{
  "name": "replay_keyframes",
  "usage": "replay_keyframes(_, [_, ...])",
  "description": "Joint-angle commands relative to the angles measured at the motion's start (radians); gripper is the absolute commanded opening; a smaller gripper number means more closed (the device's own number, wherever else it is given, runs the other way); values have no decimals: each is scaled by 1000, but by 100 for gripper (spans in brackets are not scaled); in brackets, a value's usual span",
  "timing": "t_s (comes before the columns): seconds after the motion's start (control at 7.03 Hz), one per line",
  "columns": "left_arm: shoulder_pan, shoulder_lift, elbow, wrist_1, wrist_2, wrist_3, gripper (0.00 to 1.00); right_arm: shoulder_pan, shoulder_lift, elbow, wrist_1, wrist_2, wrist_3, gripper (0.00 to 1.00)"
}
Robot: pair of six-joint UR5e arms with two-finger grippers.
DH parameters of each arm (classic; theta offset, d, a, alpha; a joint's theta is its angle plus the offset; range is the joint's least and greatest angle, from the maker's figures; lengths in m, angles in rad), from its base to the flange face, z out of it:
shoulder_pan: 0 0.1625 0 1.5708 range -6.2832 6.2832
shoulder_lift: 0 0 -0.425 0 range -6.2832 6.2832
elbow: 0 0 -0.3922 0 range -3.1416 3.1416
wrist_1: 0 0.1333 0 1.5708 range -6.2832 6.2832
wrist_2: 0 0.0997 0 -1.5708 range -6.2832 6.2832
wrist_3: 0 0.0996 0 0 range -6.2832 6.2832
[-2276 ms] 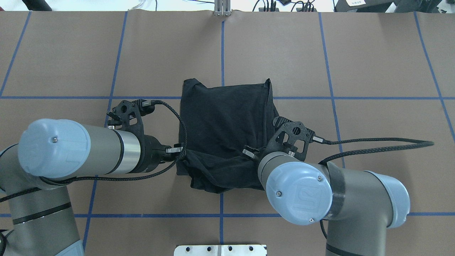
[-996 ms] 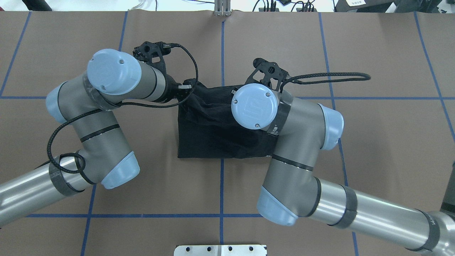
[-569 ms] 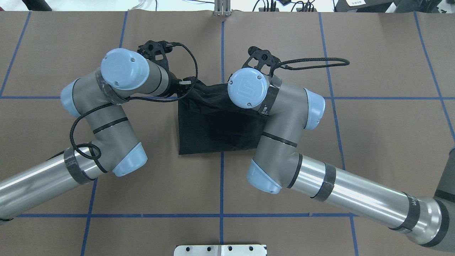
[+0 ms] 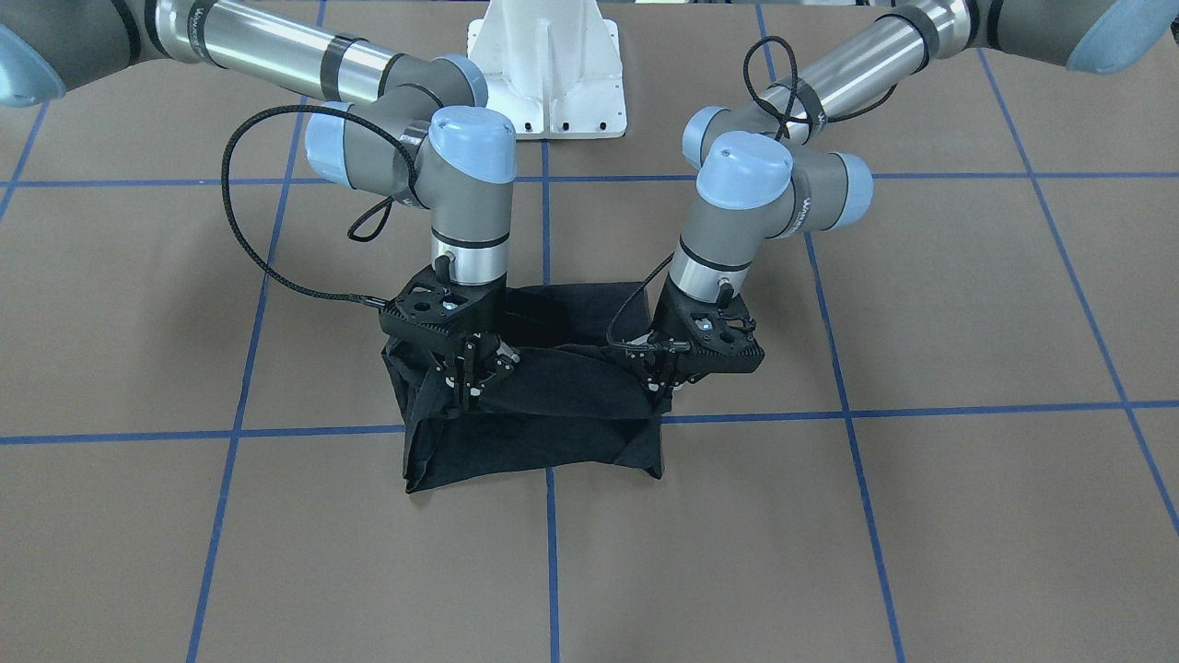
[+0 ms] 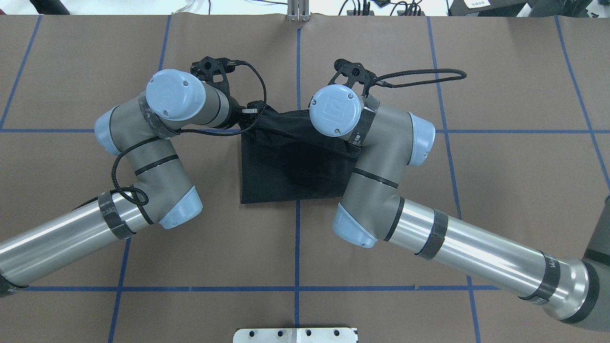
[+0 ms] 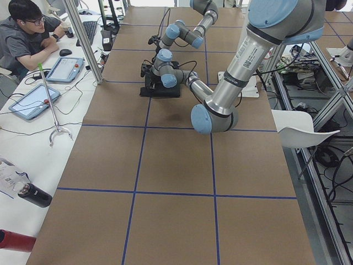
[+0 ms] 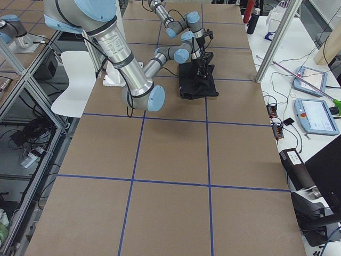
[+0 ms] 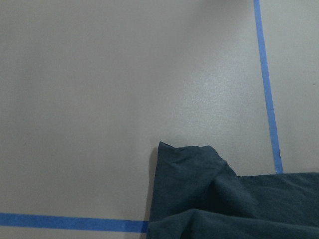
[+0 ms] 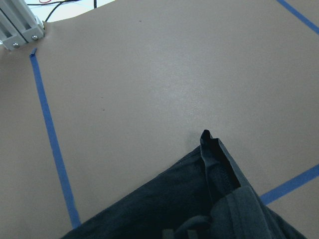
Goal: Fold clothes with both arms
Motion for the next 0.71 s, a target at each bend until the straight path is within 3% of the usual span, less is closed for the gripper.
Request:
replay_keyframes(0.0, [-59, 34, -85, -12, -70, 131, 100, 56, 19, 11, 5, 136, -95, 100])
replay_keyframes(0.14, [-116, 99, -139, -15, -159, 238, 100, 70, 26, 53, -19, 195, -118, 100])
replay_keyframes(0.43, [-202, 183, -178, -24, -234, 468, 100, -5, 30, 129, -91, 150, -111, 100])
replay_keyframes(0.57, [-231, 194, -175, -26, -238, 534, 100, -75, 38, 120, -93, 78, -108, 72])
